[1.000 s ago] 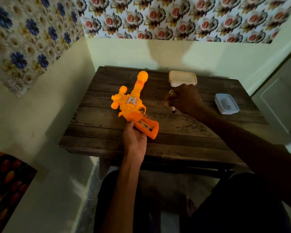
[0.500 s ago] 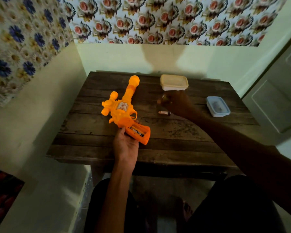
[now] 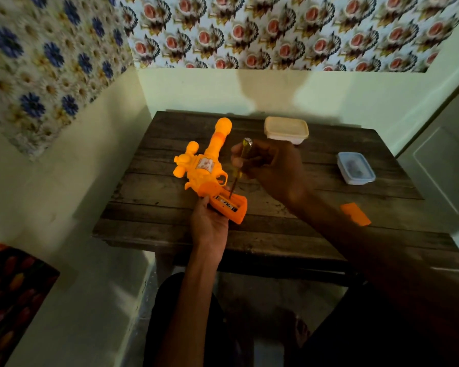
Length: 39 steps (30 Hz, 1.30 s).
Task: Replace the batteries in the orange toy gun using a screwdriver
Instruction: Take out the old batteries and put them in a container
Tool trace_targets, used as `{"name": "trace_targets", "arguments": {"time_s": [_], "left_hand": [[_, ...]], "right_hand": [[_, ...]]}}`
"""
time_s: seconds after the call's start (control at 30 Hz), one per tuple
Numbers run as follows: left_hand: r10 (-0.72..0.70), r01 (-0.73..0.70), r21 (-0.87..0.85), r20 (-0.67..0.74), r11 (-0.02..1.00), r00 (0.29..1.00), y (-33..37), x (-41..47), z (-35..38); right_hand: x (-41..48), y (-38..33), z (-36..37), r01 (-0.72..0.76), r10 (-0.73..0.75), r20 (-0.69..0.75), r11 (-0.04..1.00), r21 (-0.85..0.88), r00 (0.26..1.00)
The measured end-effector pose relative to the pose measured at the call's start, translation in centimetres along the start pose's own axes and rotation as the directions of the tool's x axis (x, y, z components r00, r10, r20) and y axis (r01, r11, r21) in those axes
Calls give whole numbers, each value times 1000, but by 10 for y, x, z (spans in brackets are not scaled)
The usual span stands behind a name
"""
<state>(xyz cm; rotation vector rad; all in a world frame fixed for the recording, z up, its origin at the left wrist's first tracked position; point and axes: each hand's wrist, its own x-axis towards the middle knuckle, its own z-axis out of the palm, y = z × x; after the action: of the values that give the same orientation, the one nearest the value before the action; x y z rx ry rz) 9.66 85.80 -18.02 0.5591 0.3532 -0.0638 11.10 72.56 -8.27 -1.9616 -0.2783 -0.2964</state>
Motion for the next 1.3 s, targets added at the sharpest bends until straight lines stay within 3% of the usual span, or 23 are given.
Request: {"name": "trace_targets", "arguments": {"time_s": [0.3, 0.8, 0.9, 1.03, 1.17, 1.3], "left_hand": [[4, -2, -42, 24, 999, 1000, -1, 4, -4], [3, 0, -40, 61, 999, 998, 2, 1, -3], [0, 1, -39, 42, 999, 999, 3, 3, -3], [8, -8, 8, 12, 1000, 1000, 0, 4, -1], [-3, 3, 5, -29, 1000, 1000, 6, 5, -2], [4, -3, 69, -16, 998, 1000, 2, 4, -1]], "right_hand": [[-7, 15, 22, 64, -64, -186, 998, -8, 981], [-8, 21, 26, -46, 26, -239, 996, -77, 971], [-3, 30, 29, -59, 48, -183, 997, -56, 982], [22, 32, 32, -2, -9, -75, 989, -150, 997], [58, 15, 37, 52, 7, 204, 957, -285, 979], [84, 2, 49, -16, 135, 448, 966, -258, 884]]}}
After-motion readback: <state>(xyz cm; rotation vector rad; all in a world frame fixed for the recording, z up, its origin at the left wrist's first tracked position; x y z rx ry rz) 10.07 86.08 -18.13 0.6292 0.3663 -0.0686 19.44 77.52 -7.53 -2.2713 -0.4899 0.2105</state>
